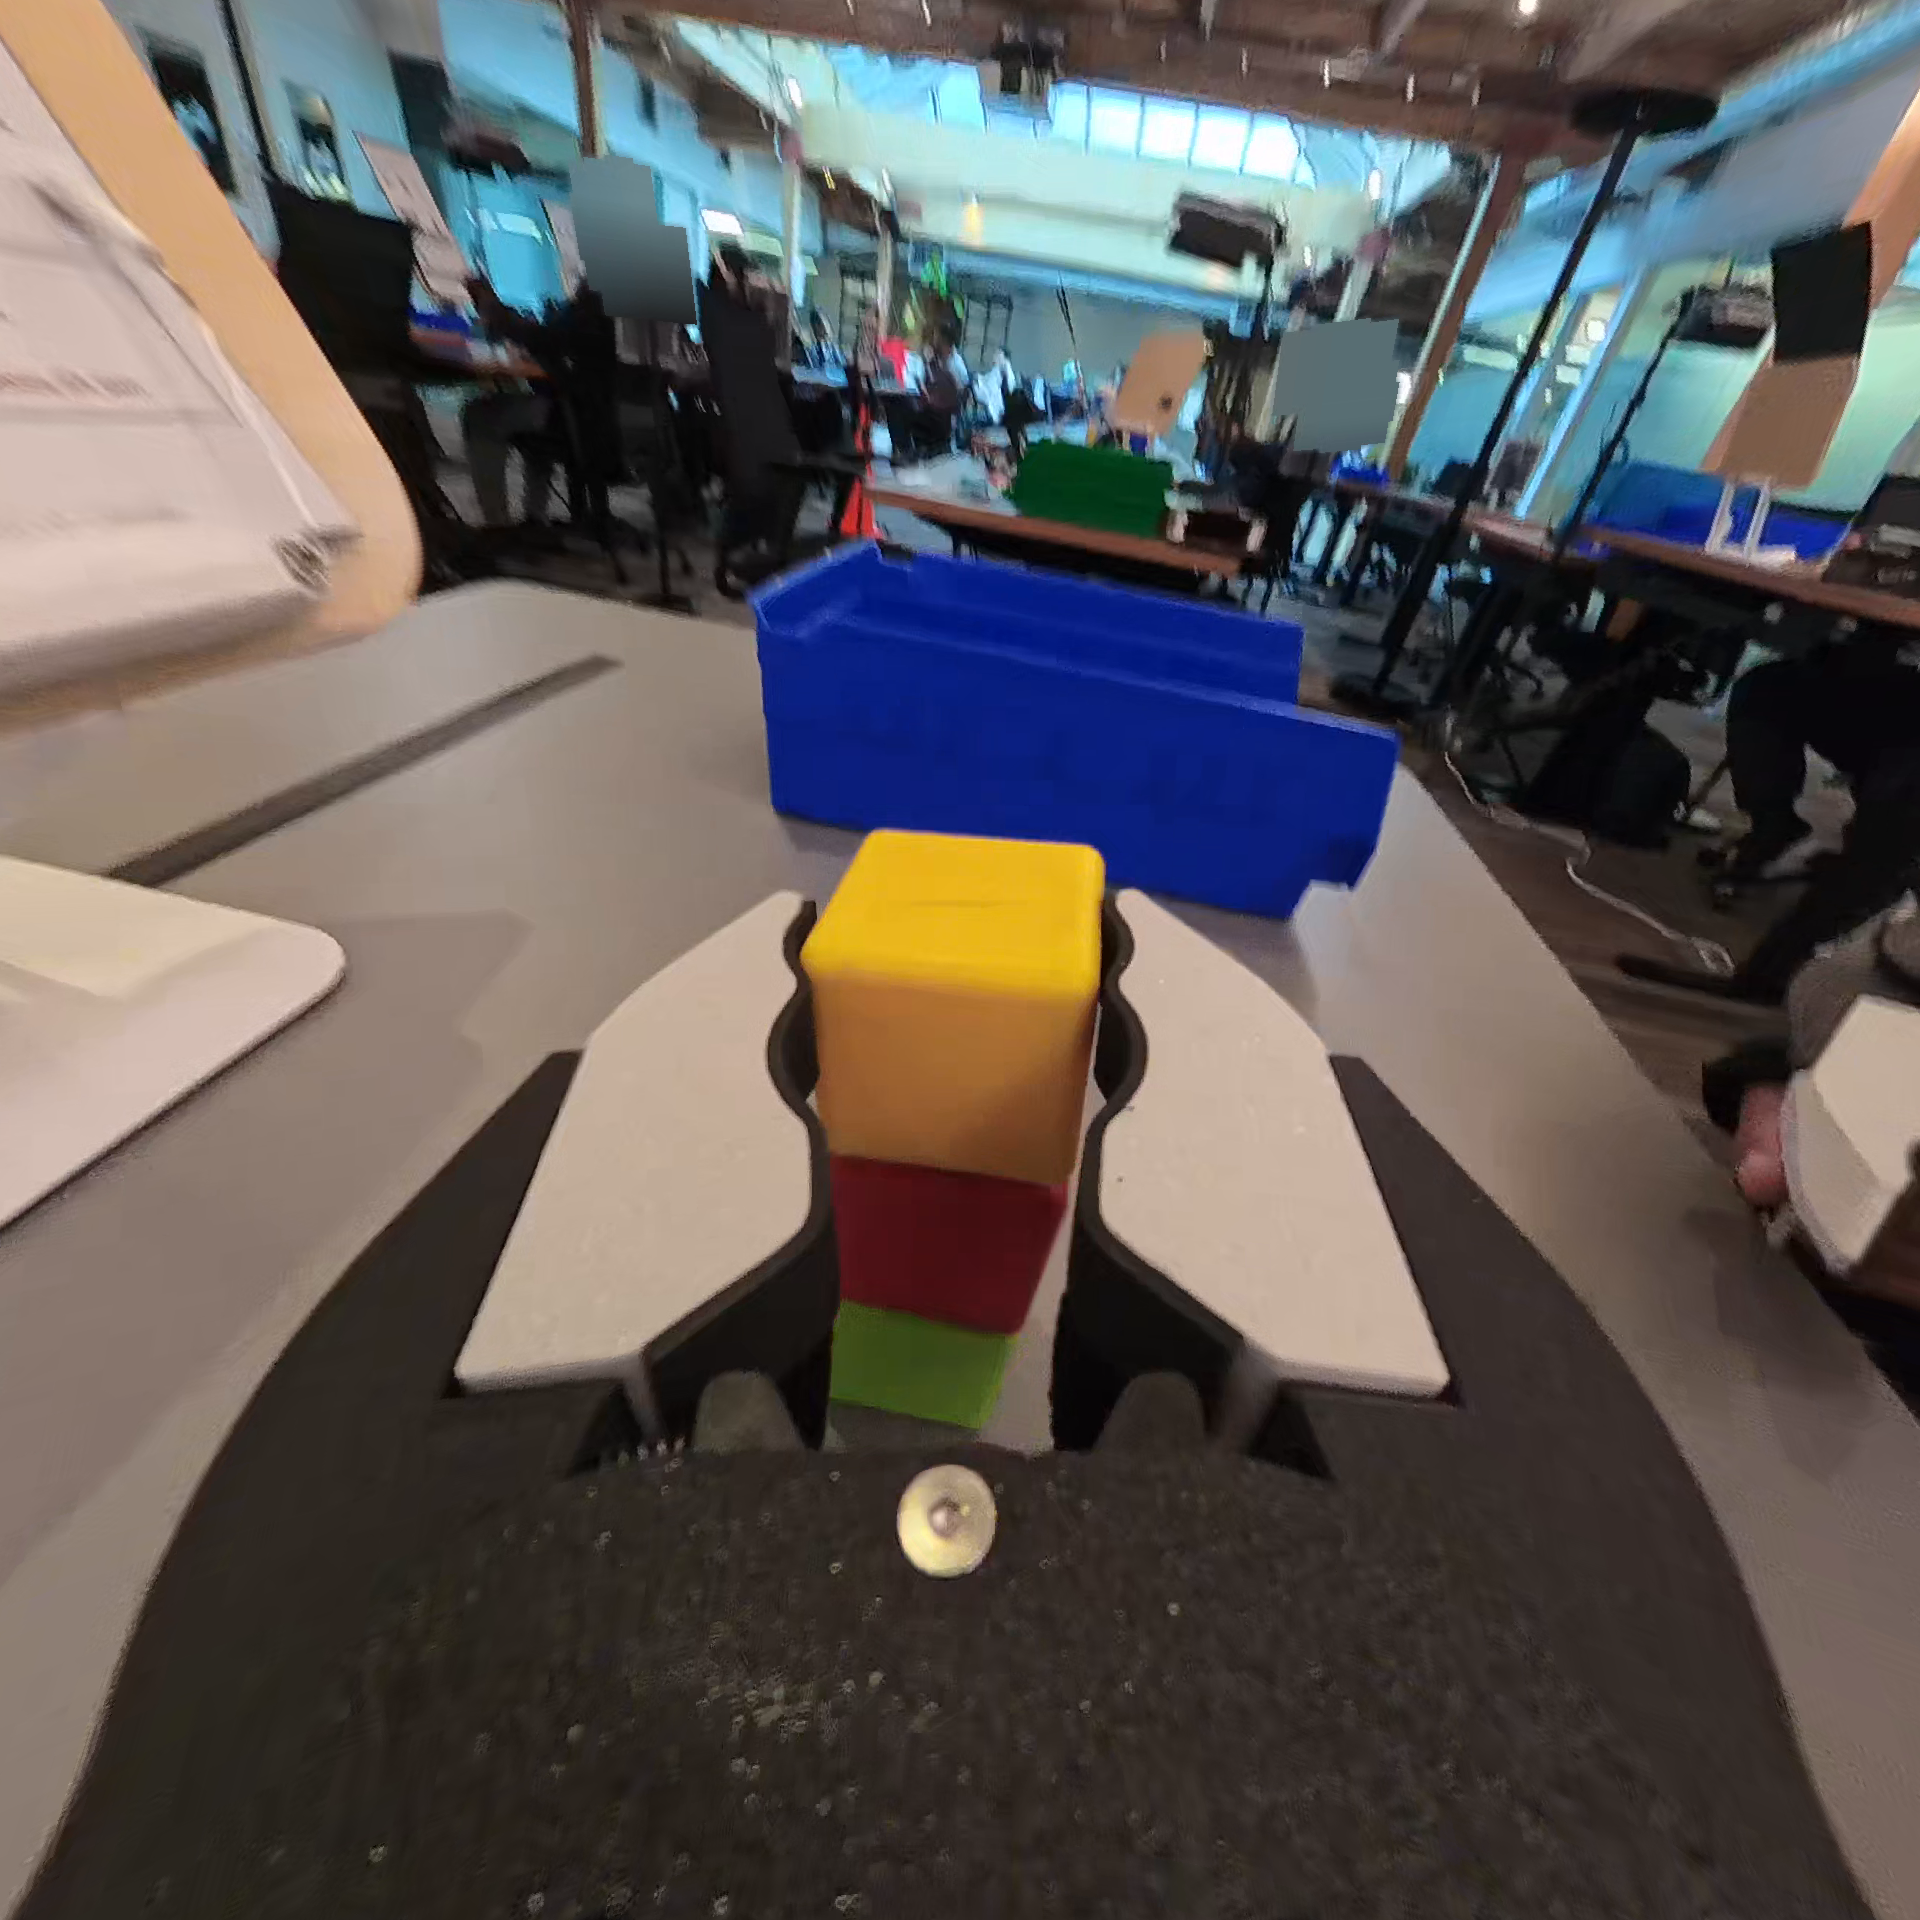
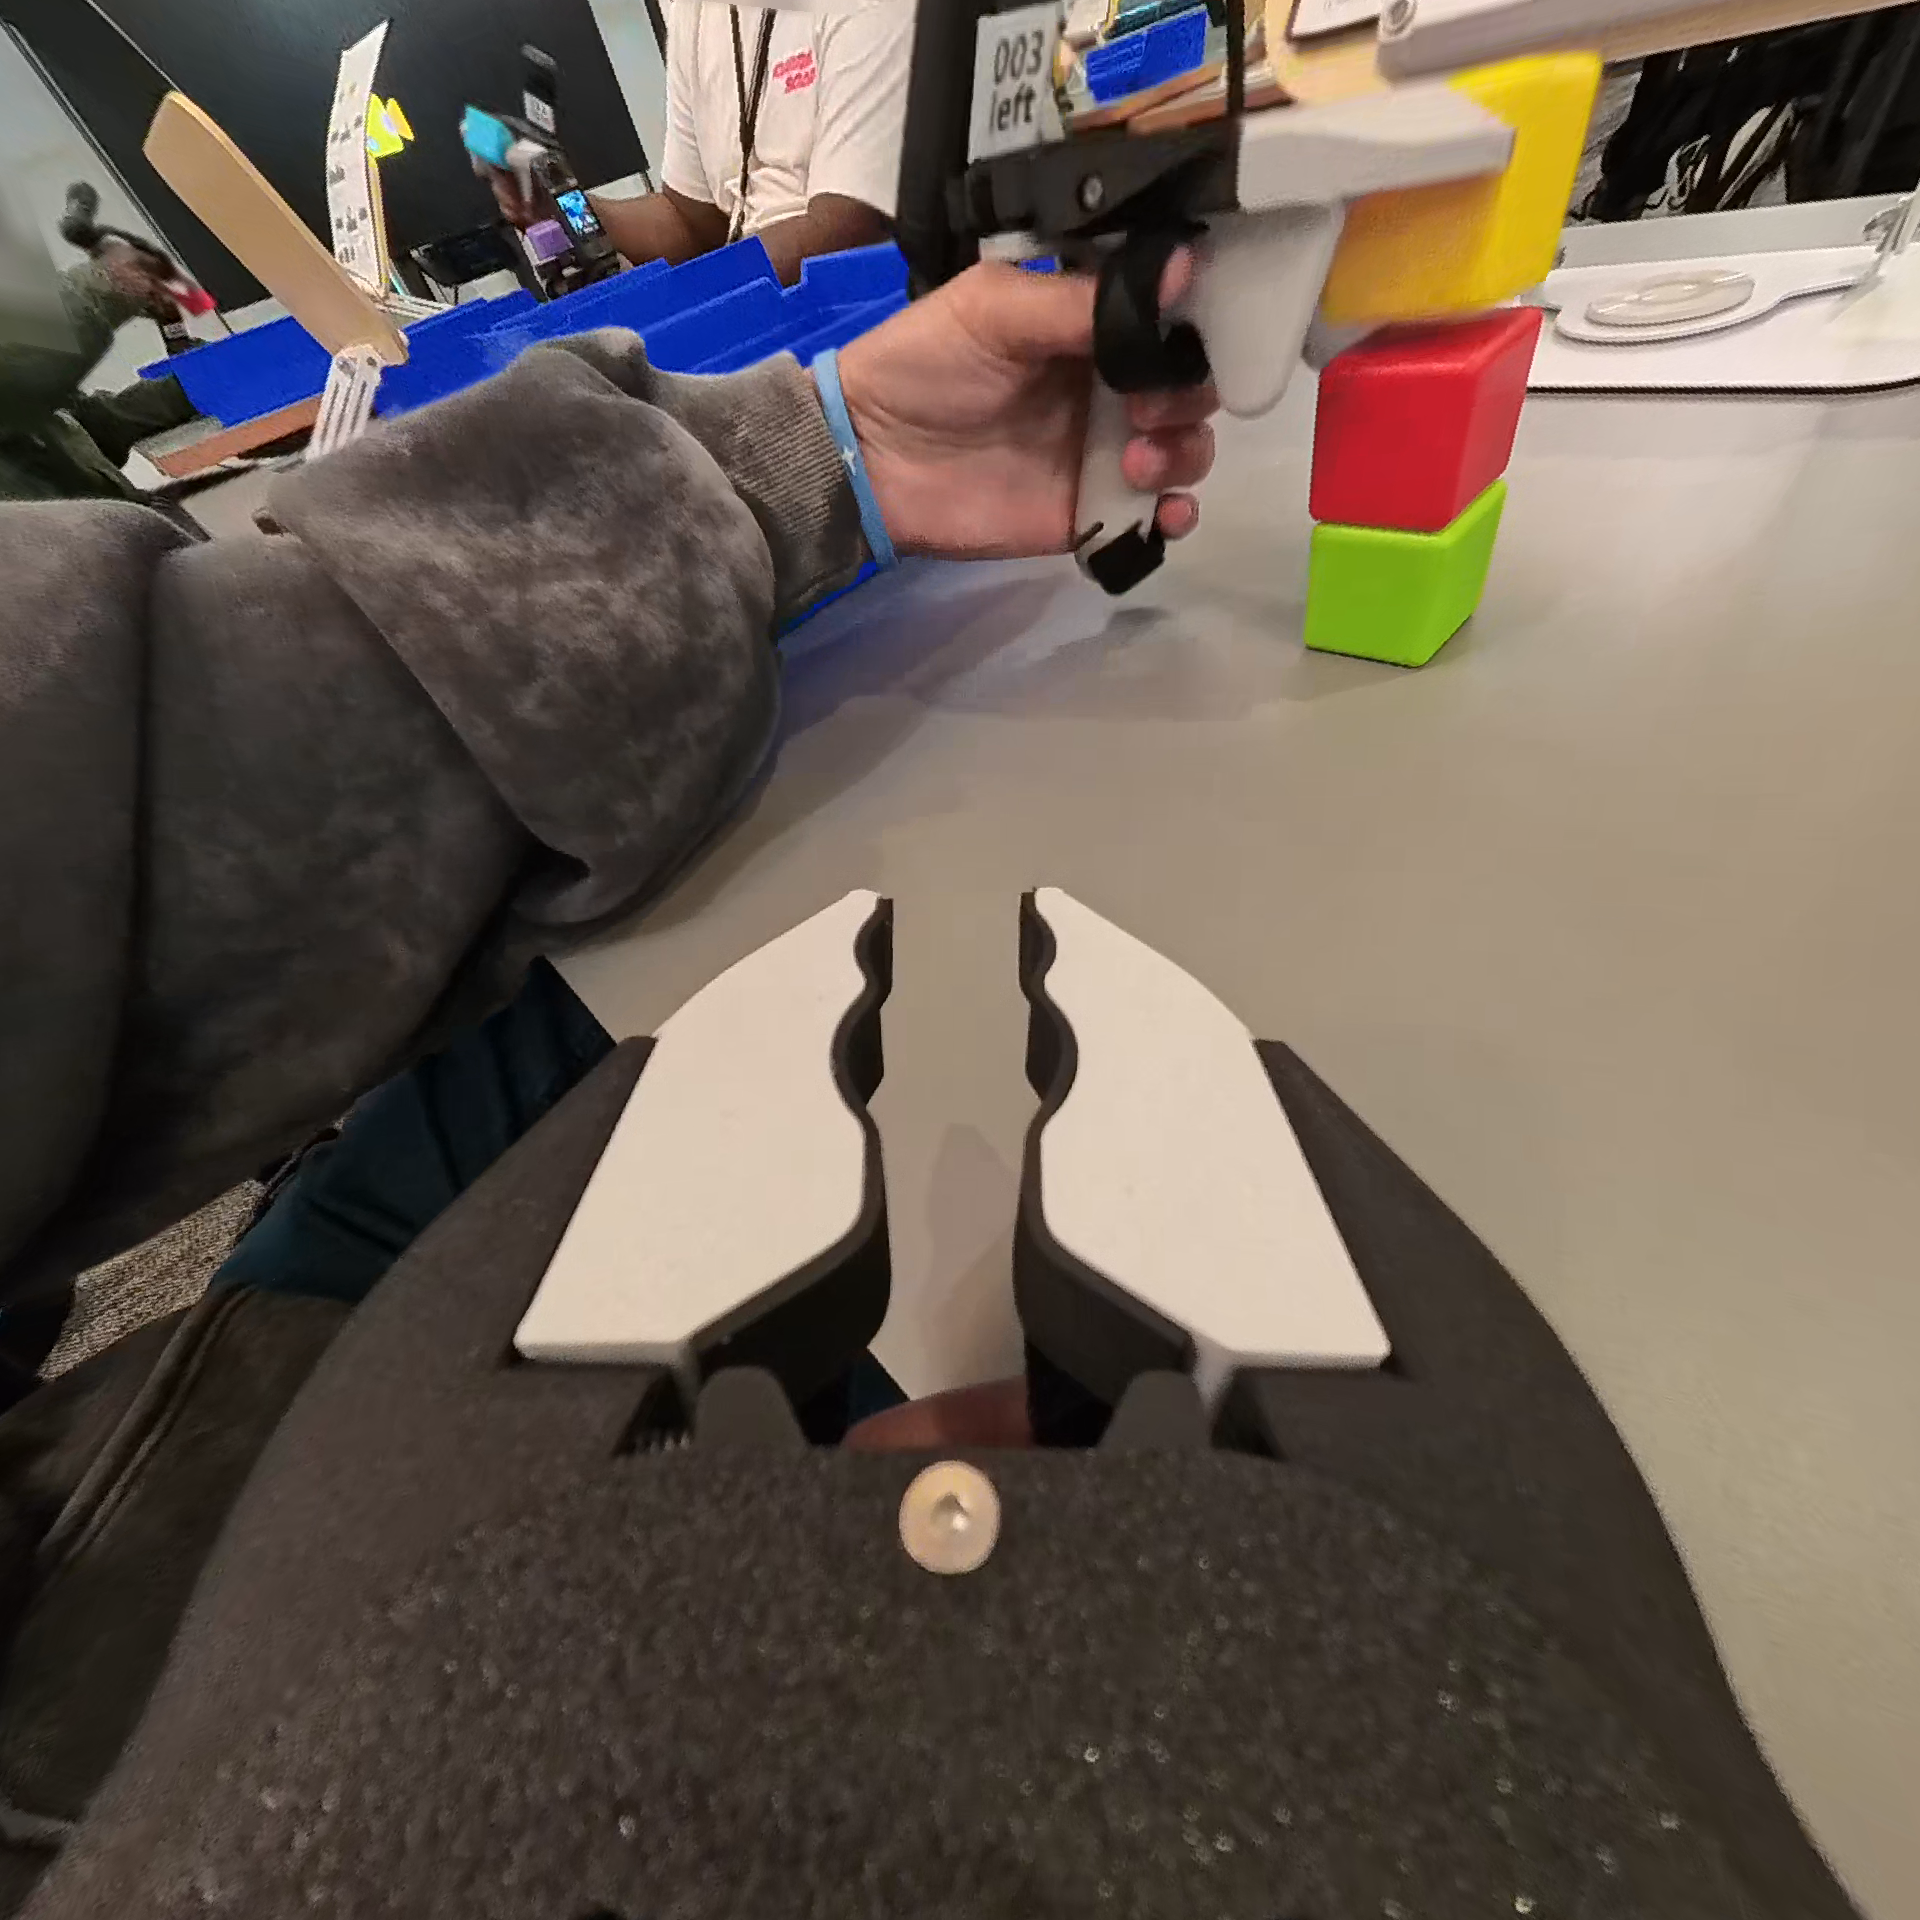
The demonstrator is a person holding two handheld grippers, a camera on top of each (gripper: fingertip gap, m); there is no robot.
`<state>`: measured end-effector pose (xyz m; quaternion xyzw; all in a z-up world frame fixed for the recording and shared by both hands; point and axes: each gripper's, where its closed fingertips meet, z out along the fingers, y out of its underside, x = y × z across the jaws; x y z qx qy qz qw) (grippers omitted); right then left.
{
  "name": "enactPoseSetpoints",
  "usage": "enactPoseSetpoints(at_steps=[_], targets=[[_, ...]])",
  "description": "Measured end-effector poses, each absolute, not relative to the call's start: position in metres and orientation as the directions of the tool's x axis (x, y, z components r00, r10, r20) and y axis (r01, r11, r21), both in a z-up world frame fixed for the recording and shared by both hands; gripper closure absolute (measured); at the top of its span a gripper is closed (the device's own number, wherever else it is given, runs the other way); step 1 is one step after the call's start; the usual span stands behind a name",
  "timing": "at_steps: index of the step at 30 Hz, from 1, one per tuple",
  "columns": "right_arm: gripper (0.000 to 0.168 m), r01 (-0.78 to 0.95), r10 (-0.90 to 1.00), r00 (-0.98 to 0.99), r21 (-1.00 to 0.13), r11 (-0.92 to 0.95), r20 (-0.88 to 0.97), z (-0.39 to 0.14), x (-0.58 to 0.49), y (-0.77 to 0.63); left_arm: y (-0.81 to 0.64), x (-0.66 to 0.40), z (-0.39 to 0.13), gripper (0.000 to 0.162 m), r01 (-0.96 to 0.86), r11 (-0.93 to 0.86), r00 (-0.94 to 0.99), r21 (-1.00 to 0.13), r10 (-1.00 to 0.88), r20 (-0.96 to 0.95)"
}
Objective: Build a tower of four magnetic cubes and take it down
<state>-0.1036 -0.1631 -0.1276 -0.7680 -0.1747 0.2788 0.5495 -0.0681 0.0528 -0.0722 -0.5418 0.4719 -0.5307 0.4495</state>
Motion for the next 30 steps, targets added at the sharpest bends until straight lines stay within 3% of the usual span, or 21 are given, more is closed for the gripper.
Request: enactPoseSetpoints(at_steps=[7, 13, 17, 21, 24, 26, 30], targets=[[0.145, -0.035, 0.577, 0.782, -0.94, -0.339, -0.237, -0.128, -0.105, -0.163, 0.049, -0.068, -0.071, 0.111, -0.025, -0.166, -0.018, -0.986, -0.986, 0.167], [0.145, -0.027, 0.578, 0.782, -0.94, -0.34, -0.232, -0.13, -0.106, -0.163, 0.038, -0.079, -0.015, 0.077, 0.038, -0.081, 0.063, -0.996, -0.995, 0.083], [0.145, -0.026, 0.576, 0.785, -0.942, -0.336, -0.227, -0.129, -0.106, -0.163, -0.002, -0.108, 0.049, 0.074, 0.053, 0.044, 0.145, -0.998, -0.989, -0.036], [0.145, -0.026, 0.573, 0.788, -0.942, -0.334, -0.225, -0.129, -0.105, -0.163, -0.057, -0.167, 0.083, 0.088, 0.124, 0.061, 0.281, -0.99, -0.959, -0.024], [0.145, -0.024, 0.574, 0.787, -0.942, -0.334, -0.224, -0.13, -0.106, -0.163, -0.091, -0.216, 0.05, 0.084, 0.082, 0.013, 0.421, -0.997, -0.907, 0.023], [0.145, -0.018, 0.576, 0.787, -0.942, -0.335, -0.219, -0.13, -0.107, -0.163, -0.111, -0.247, 0.006, 0.094, -0.018, -0.042, 0.516, -0.999, -0.856, 0.027], [0.145, 0.007, 0.582, 0.788, -0.943, -0.333, -0.2, -0.133, -0.111, -0.164, -0.157, -0.287, -0.072, 0.091, -0.153, -0.185, 0.55, -0.971, -0.832, 0.072]])
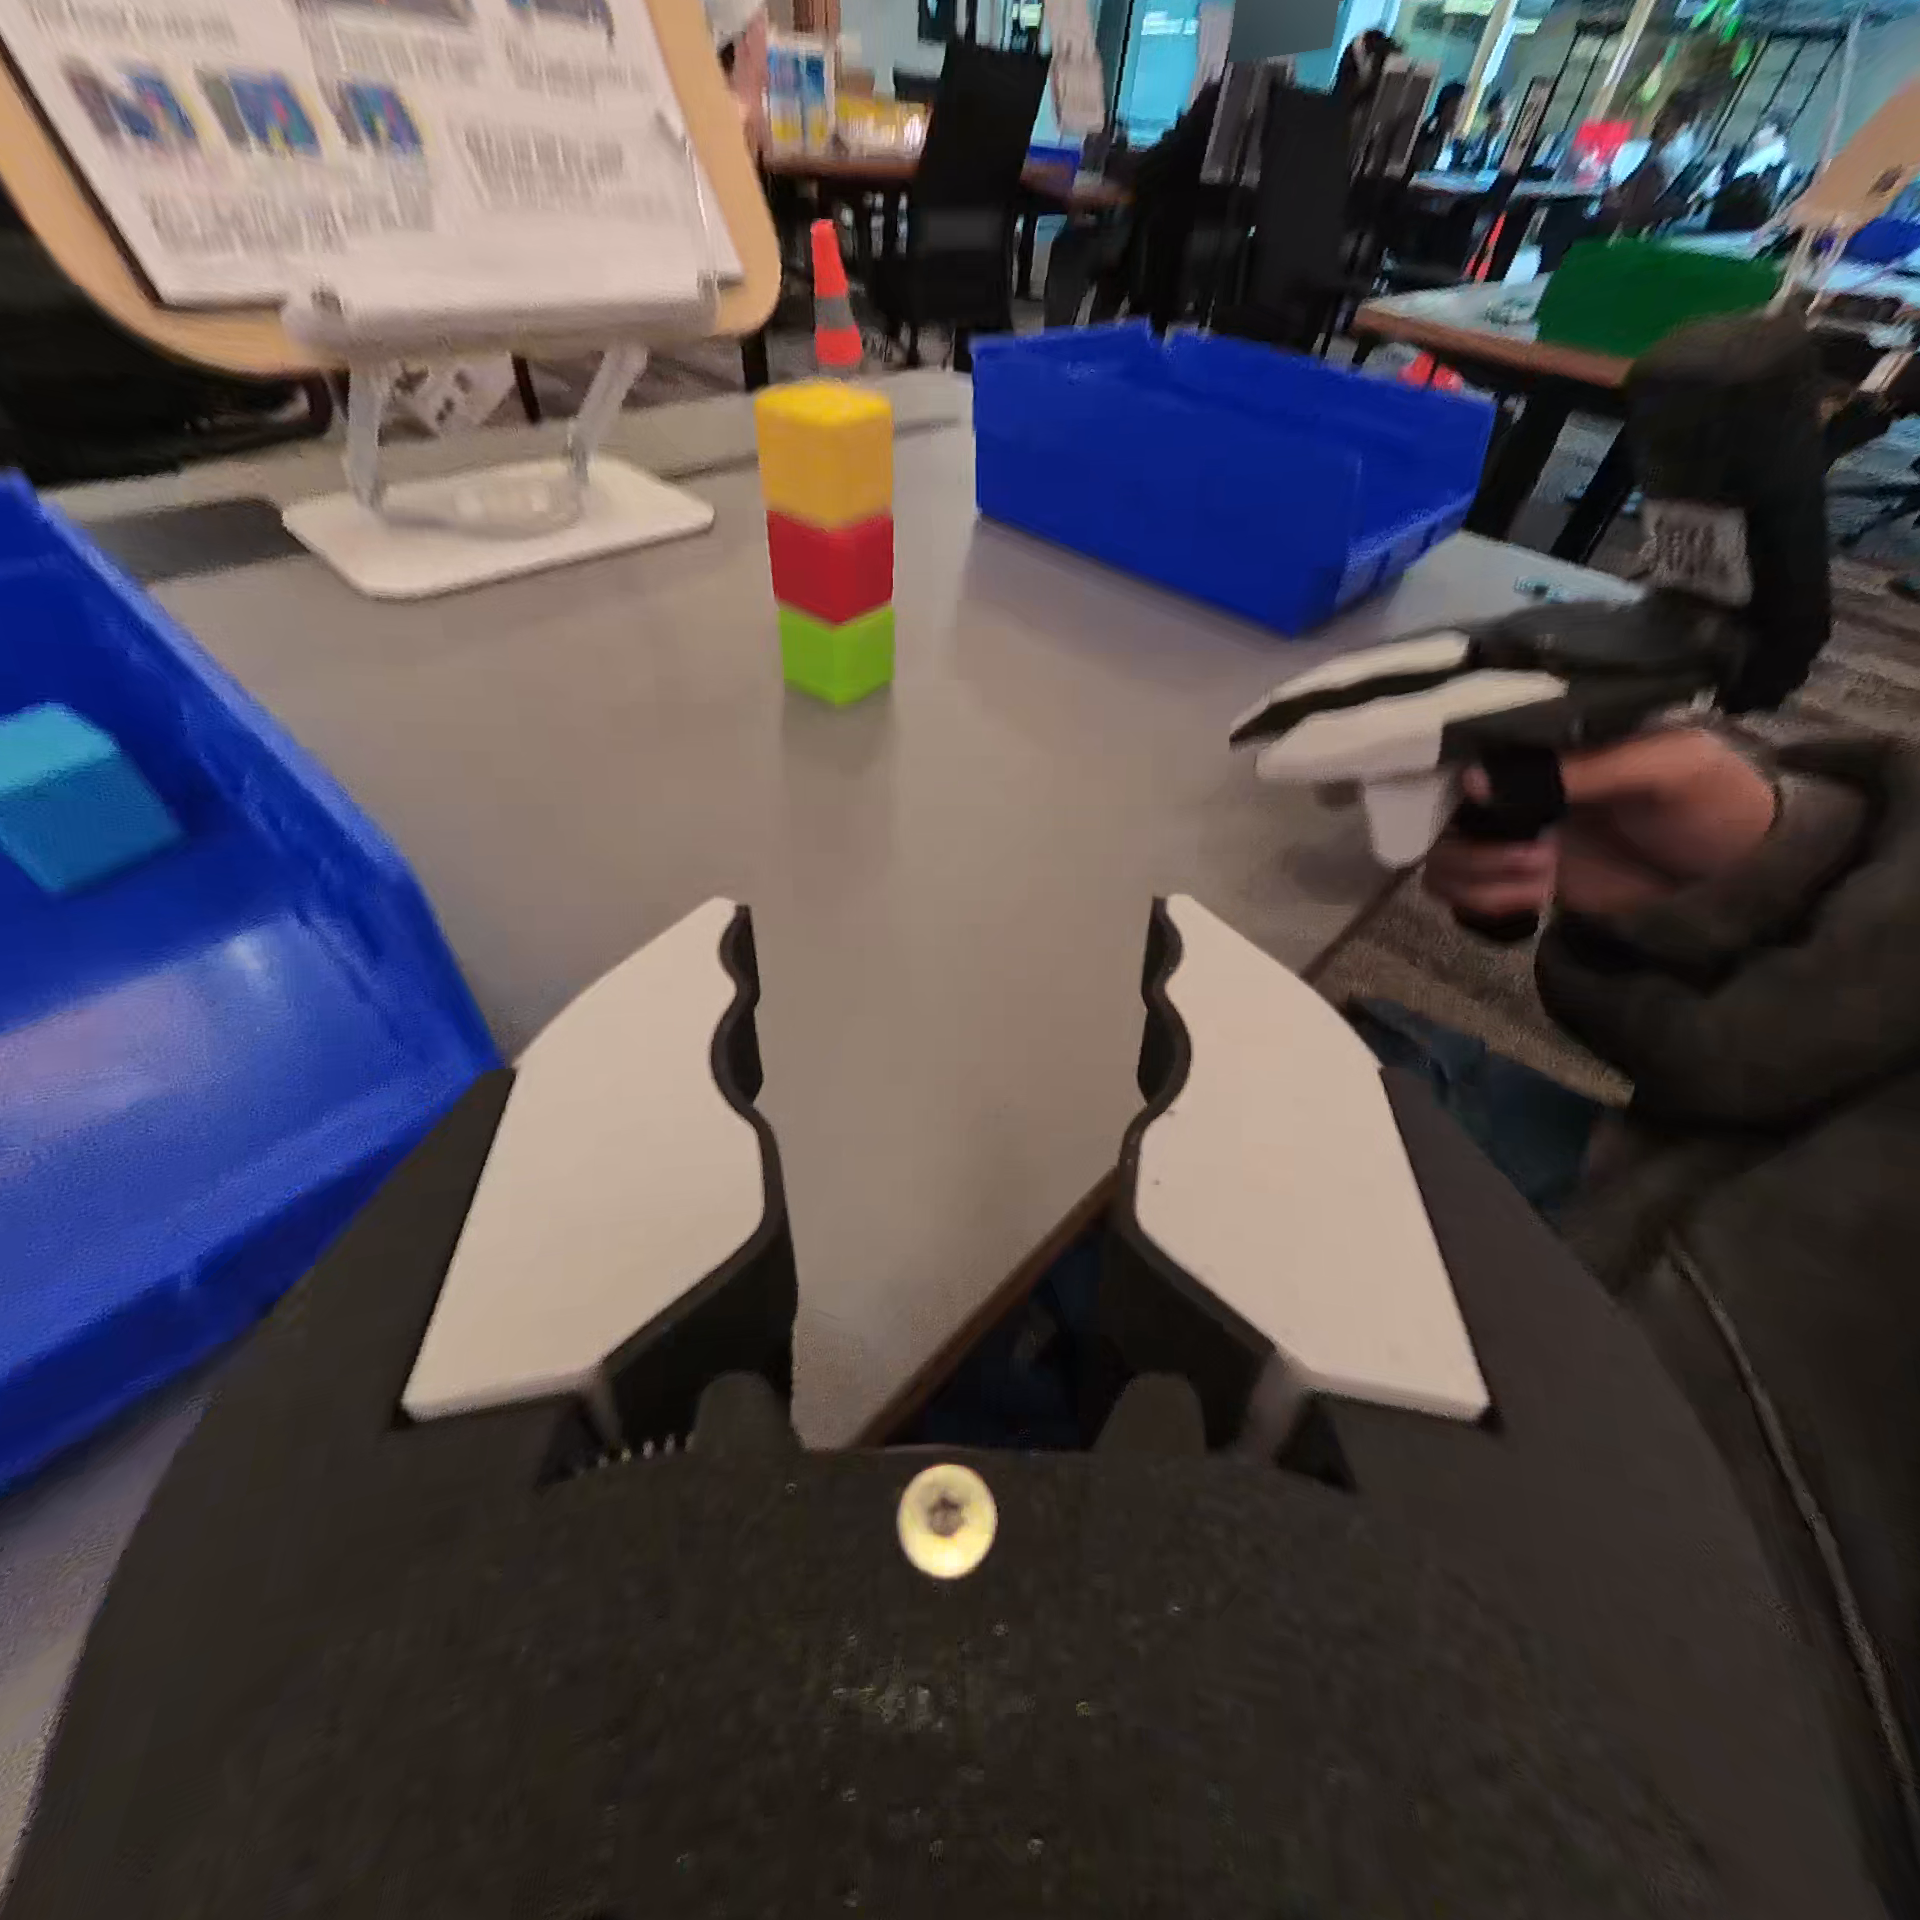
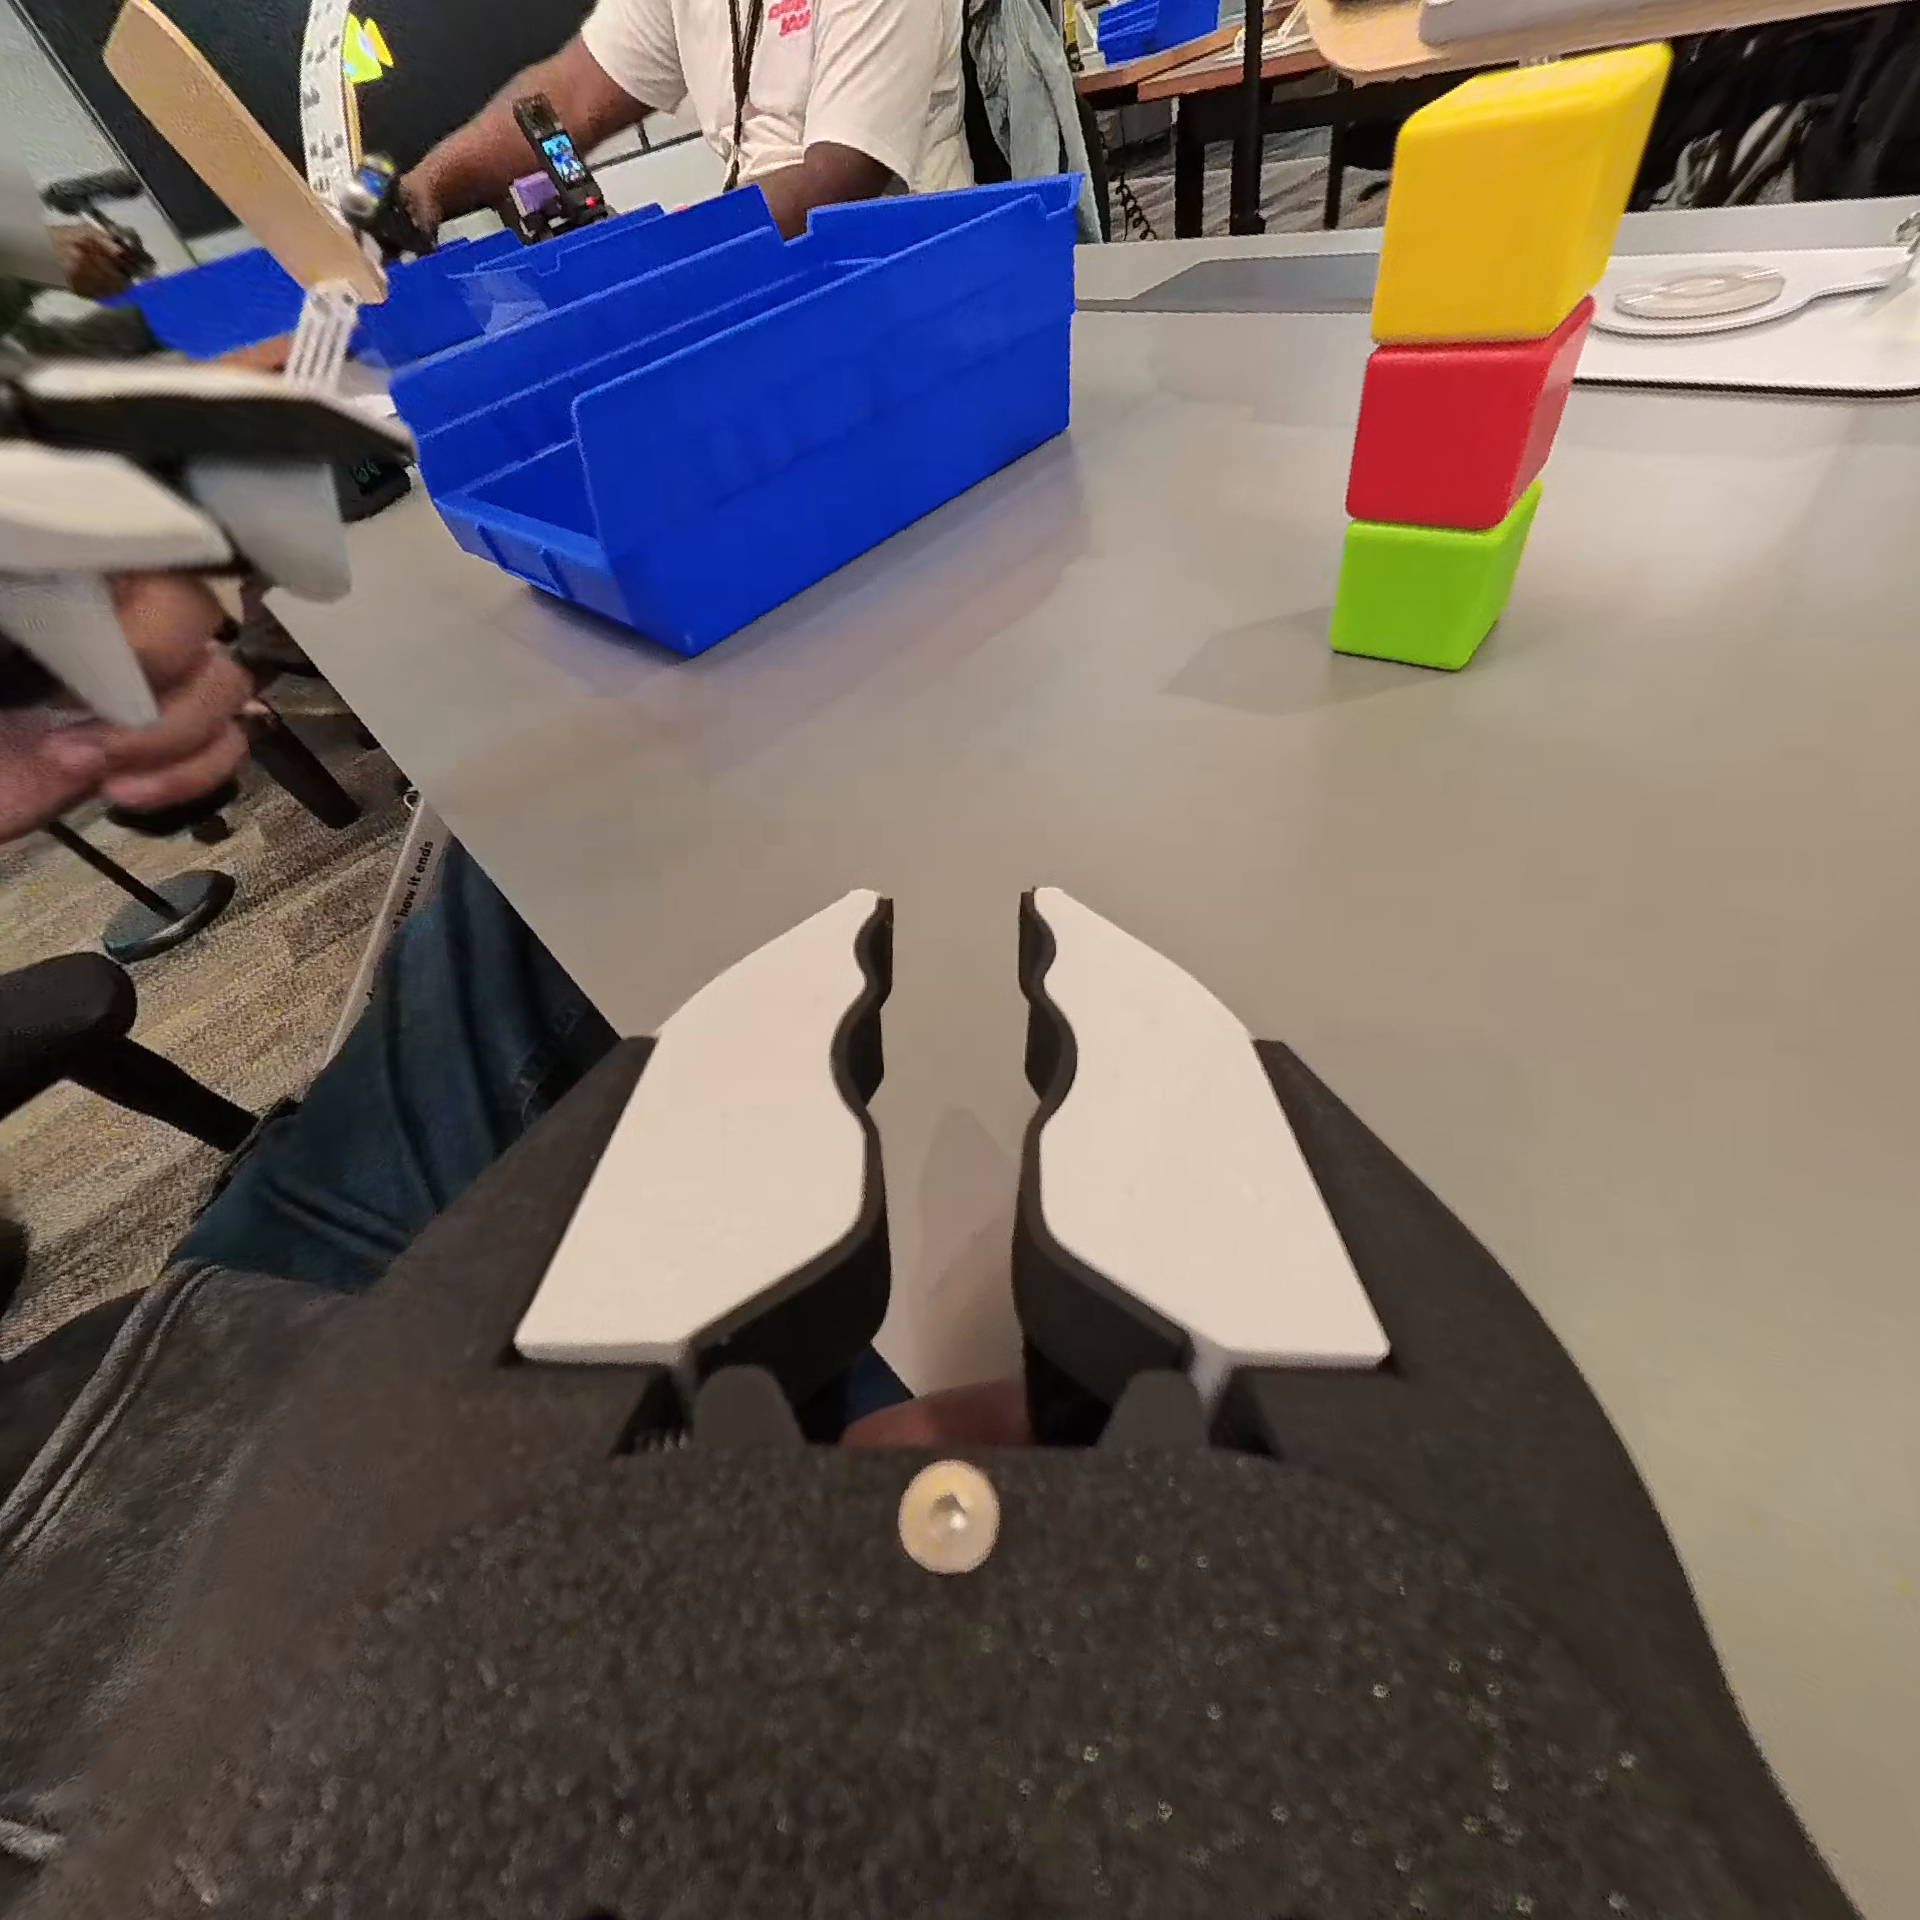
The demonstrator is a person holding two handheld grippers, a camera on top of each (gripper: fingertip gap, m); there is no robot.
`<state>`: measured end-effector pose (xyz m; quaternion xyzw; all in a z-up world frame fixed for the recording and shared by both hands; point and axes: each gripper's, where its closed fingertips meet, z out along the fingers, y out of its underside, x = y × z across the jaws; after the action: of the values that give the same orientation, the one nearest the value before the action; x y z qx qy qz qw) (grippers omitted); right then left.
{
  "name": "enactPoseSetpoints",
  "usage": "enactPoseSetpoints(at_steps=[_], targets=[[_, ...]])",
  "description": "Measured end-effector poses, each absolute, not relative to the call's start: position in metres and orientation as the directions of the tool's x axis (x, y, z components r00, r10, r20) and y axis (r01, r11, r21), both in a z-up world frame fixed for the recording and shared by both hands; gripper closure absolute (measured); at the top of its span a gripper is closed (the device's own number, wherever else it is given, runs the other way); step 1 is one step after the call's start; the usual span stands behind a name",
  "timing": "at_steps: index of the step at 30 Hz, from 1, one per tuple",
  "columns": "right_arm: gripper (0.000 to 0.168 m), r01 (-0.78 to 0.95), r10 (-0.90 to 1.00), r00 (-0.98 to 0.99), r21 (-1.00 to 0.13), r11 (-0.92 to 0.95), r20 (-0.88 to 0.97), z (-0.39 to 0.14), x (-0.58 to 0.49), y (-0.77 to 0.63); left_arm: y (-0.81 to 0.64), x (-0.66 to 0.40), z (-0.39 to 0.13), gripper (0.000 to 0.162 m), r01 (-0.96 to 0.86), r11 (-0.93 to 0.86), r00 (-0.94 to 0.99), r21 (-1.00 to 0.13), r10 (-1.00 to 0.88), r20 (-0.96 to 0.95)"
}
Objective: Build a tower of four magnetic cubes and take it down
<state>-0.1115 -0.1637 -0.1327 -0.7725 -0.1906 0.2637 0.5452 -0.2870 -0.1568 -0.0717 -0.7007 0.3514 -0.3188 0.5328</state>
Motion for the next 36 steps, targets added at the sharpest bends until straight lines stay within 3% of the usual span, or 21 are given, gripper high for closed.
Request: enactPoseSetpoints(at_steps=[3, 7, 14, 19, 23, 25, 33, 36], targets=[[0.145, 0.021, 0.584, 0.79, -0.943, -0.332, -0.188, -0.134, -0.113, -0.164, -0.156, -0.315, -0.091, 0.09, -0.24, -0.204, 0.587, -0.949, -0.809, 0.025], [0.145, 0.033, 0.582, 0.794, -0.943, -0.33, -0.175, -0.135, -0.114, -0.163, -0.106, -0.348, -0.057, 0.087, -0.208, -0.297, 0.691, -0.932, -0.719, 0.075], [0.145, 0.045, 0.588, 0.791, -0.941, -0.336, -0.172, -0.138, -0.117, -0.163, 0.044, -0.377, -0.026, 0.091, -0.136, -0.522, 0.94, -0.842, -0.336, 0.057], [0.145, 0.048, 0.594, 0.786, -0.941, -0.336, -0.172, -0.138, -0.117, -0.165, 0.131, -0.372, -0.064, 0.089, -0.122, -0.715, 0.98, -0.689, -0.196, 0.031], [0.145, 0.036, 0.598, 0.78, -0.94, -0.341, -0.187, -0.137, -0.116, -0.166, 0.157, -0.36, -0.109, 0.084, -0.098, -0.859, 0.981, -0.503, -0.167, 0.096], [0.145, 0.038, 0.601, 0.777, -0.938, -0.345, -0.19, -0.138, -0.117, -0.166, 0.163, -0.35, -0.125, 0.101, -0.087, -0.899, 0.977, -0.429, -0.161, 0.14], [0.145, 0.048, 0.607, 0.772, -0.935, -0.351, -0.189, -0.139, -0.118, -0.167, 0.173, -0.368, -0.166, 0.084, -0.119, -0.958, 0.992, -0.261, -0.126, 0.009], [0.145, 0.054, 0.608, 0.771, -0.933, -0.355, -0.187, -0.141, -0.119, -0.167, 0.161, -0.359, -0.182, 0.111, -0.131, -0.979, 0.983, -0.153, -0.148, 0.106]])
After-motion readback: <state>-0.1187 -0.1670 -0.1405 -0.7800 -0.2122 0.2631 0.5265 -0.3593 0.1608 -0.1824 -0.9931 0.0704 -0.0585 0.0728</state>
